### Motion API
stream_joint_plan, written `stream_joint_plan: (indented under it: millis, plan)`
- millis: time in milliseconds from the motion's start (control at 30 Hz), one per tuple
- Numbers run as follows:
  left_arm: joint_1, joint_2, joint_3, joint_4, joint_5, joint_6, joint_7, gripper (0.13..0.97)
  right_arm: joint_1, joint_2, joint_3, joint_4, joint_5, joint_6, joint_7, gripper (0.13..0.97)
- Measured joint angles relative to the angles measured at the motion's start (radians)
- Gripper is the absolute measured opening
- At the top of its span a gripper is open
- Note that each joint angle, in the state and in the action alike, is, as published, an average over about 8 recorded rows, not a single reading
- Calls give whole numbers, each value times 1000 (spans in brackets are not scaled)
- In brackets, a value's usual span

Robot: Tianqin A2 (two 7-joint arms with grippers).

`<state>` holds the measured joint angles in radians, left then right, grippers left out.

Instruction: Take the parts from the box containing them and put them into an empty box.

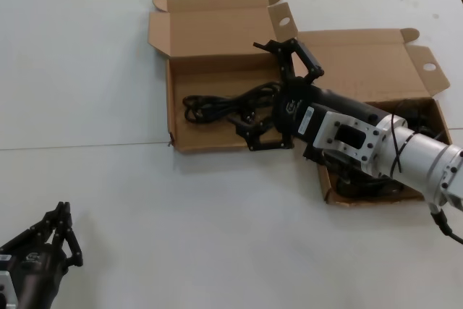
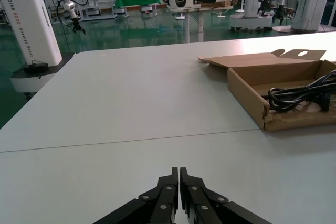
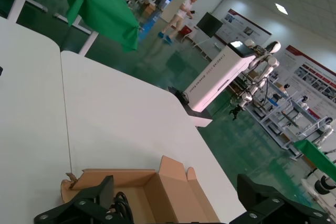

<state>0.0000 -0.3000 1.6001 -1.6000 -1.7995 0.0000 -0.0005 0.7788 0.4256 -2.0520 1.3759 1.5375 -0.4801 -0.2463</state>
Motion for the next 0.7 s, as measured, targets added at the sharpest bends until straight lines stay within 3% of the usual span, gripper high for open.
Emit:
stream_joint_plan:
  millis: [100, 367, 500, 700]
  plan:
    - [0, 0, 0, 0, 0, 0, 0, 171, -2, 0, 1, 1, 1, 1, 0, 763]
    - [0, 0, 0, 0, 0, 0, 0, 229, -42, -7, 25, 13, 14, 26, 0, 894]
    - [0, 0, 0, 0, 0, 0, 0, 260, -78, -12, 45, 23, 26, 48, 0, 918]
    - [0, 0, 0, 0, 0, 0, 0, 373, -139, -22, 81, 40, 47, 85, 0, 958]
